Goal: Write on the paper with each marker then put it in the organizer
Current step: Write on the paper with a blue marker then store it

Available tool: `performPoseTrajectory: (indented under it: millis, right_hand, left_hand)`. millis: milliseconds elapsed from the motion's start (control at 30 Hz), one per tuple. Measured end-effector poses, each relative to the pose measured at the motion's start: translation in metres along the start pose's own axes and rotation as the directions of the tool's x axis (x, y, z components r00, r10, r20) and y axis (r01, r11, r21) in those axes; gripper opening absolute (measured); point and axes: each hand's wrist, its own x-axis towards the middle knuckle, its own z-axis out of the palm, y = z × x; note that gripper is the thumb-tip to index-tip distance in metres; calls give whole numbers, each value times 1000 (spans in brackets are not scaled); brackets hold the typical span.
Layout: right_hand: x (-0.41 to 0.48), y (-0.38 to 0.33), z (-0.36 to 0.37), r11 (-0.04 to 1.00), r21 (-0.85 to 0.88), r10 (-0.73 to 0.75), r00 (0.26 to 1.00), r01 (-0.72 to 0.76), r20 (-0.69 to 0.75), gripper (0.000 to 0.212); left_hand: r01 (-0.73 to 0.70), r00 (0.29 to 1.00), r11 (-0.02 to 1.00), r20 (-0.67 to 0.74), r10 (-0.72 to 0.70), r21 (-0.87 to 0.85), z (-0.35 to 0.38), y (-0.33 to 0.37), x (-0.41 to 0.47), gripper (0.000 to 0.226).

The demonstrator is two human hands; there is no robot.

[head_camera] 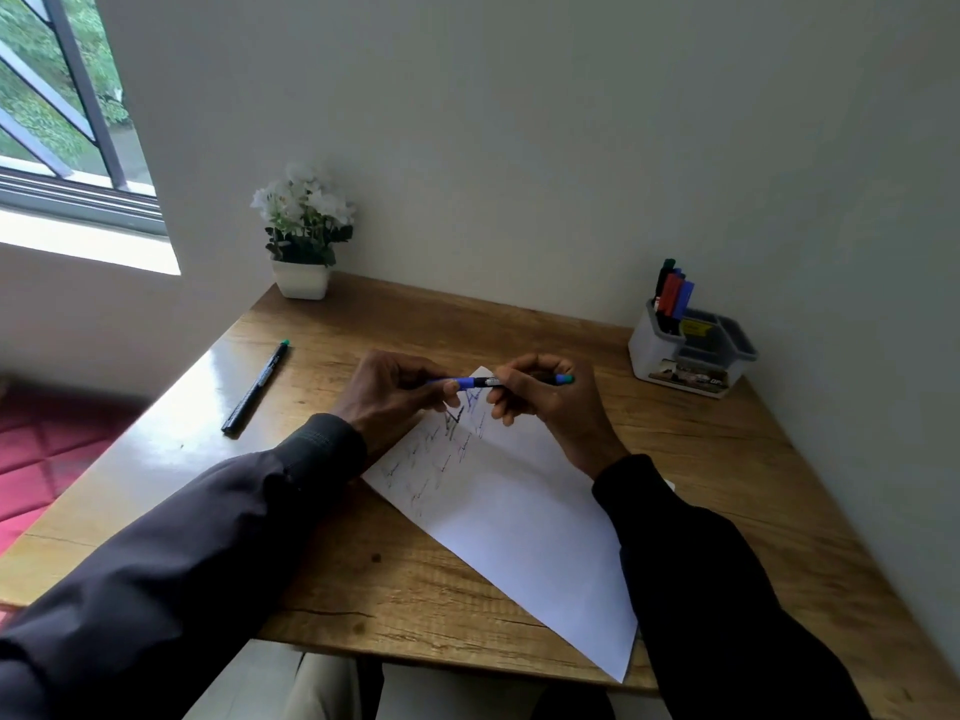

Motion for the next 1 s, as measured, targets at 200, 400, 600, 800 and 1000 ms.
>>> performPoseTrajectory:
  millis: [200,400,600,800,1000]
  right_hand:
    - [2,-5,-9,996,81,36,998,-33,-48,15]
    - [-4,-16,-24,996,68,65,987,-56,-144,18]
    - [7,-29,-60,721,-678,-278,957,146,-89,16]
    - [17,-20,-72,374,-911,-351,936,172,33,26]
    - [15,-38,-133,698,-714,-360,835,-56,-417,13]
  left_hand:
    - [-118,992,993,-34,118,23,13,8,13,12]
    - [-109,994,993,-8,110,45,13,25,27,7]
    - [-68,997,997,-45,69,43,13,53,50,14]
    - [-107,992,989,-79,99,-106,37,70,55,4]
    - [-14,988,992,-152,-5,-122,16,43,43,14]
